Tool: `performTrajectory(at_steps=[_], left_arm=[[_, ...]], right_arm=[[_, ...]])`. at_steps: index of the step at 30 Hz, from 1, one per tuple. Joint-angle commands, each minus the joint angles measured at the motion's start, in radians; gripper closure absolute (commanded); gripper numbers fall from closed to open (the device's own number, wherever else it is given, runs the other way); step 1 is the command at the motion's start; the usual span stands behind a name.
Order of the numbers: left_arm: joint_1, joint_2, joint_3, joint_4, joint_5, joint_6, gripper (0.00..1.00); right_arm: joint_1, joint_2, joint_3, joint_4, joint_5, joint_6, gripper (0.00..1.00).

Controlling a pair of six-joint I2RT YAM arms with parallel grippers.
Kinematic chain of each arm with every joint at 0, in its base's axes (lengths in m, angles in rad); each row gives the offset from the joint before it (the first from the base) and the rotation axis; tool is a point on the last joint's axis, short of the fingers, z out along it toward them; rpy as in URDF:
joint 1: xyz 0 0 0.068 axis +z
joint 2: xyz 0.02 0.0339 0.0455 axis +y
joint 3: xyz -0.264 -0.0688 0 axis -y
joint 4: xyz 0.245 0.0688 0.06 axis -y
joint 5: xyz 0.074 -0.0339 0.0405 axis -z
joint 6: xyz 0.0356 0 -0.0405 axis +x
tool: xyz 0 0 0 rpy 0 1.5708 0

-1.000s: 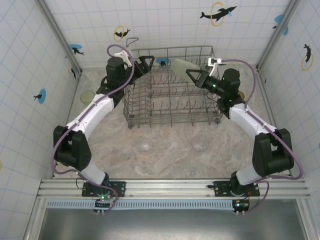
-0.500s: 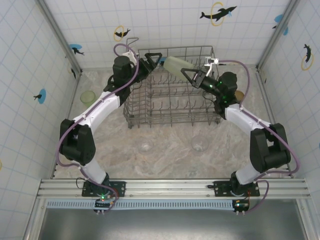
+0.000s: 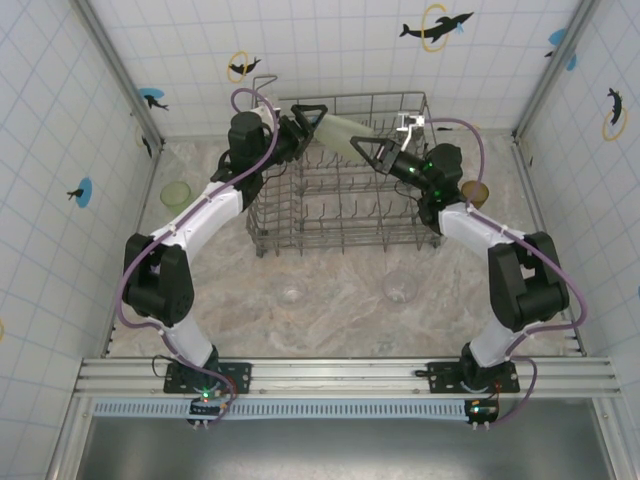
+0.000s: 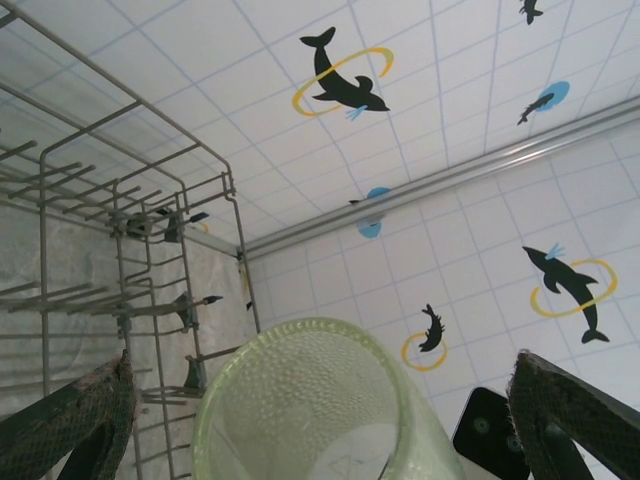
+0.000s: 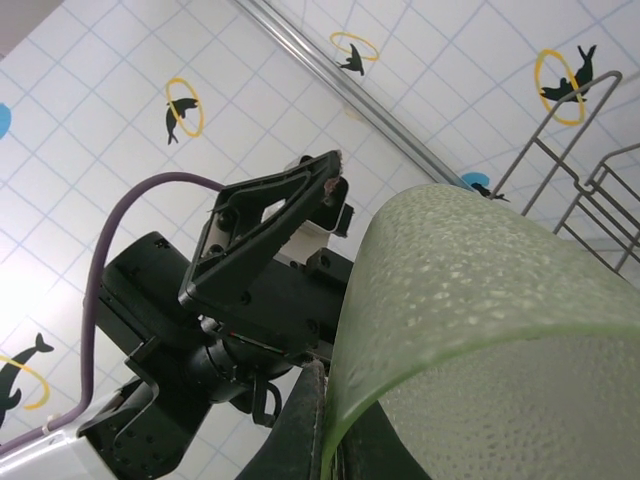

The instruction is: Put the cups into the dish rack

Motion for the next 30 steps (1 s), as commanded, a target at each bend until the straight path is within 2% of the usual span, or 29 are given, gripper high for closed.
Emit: performTrajectory(at_steps=[1,5,9,12,15,20,23,24,26,30], left_arm=[[-0.007,0.020,0.022,0.041,0.033,-0.023,0.02],[-0.005,0.032,0.022,0.055,0.041,-0.026,0.03],[-0.042,0.043,0.020,0.072,0.054,-0.032,0.02],[-0.044,0.042,0.004,0.091,0.055,-0.038,0.09],[-0.043,0.043,-0.005,0.122,0.064,-0.046,0.27],[-0.044,0.061,0.003,0.143,0.086,-0.049,0.71],[-0.044,0.067,0.002,0.153,0.086,-0.046,0.97],[-0.044,0.068,0.002,0.154,0.085,-0.044,1.00],[-0.044,0.072,0.002,0.157,0.078,-0.036,1.00],[-0.044,0.077,0.006,0.149,0.058,-0.004,1.00]], right_arm=[[0.011,0.021,0.060,0.099,-0.009,0.016,1.00],[0.023,0.044,0.083,0.110,-0.022,0.018,1.00],[0.030,0.062,0.094,0.113,-0.028,0.024,1.00],[0.030,0.072,0.092,0.118,-0.033,0.029,1.00],[0.031,0.080,0.097,0.118,-0.044,0.031,1.00],[0.029,0.077,0.103,0.094,-0.048,0.013,1.00],[0.028,0.065,0.098,0.060,-0.049,-0.011,0.90],[0.026,0.059,0.094,0.051,-0.049,-0.018,0.83],[0.021,0.037,0.074,0.032,-0.044,-0.037,0.65],[0.006,-0.017,0.027,-0.021,-0.031,-0.077,0.42]])
